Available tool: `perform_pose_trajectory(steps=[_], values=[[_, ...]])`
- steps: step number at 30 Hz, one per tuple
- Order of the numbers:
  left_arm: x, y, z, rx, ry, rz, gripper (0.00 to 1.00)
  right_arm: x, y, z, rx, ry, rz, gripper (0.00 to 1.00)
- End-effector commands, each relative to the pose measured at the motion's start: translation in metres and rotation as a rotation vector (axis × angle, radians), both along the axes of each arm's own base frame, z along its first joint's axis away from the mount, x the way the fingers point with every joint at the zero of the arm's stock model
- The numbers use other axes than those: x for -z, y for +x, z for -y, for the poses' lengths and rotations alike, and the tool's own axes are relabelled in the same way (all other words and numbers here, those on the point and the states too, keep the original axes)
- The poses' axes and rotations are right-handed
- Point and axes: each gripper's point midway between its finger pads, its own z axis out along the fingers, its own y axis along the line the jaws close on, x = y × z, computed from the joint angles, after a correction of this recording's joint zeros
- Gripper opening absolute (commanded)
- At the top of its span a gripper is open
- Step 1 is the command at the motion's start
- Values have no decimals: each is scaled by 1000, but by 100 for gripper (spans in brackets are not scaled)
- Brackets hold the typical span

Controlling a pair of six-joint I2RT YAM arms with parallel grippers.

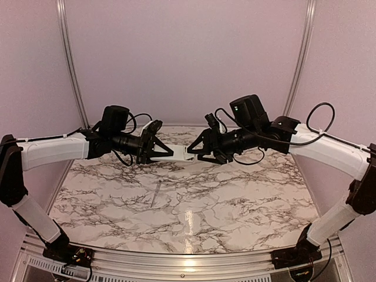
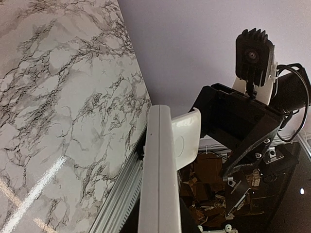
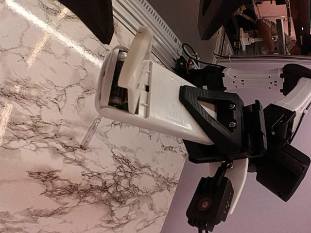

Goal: Unload the batteries from the remote control

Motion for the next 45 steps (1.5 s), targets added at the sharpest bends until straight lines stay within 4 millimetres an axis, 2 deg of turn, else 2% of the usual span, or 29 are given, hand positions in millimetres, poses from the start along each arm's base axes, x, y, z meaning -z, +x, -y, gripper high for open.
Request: perform_pose_trajectory(steps=[1,7,31,39,45], values=[[-17,-4,-1,11,-45,46,0,-5,7,-7,5,2,18,56],[-17,-5,-2,7,-50,40,0,-8,9,-12,-5,11,21,48],[-19,-6,-1,10,-64,40,0,-5,9,-17,-27,14,9,1],[-14,-9,-6,-4,-39,42,0,-20,1,-15,-52,36,18,0],[-9,-10,-8,-10,-23,42,0,-33,-7,-5,-64,21,29,0]])
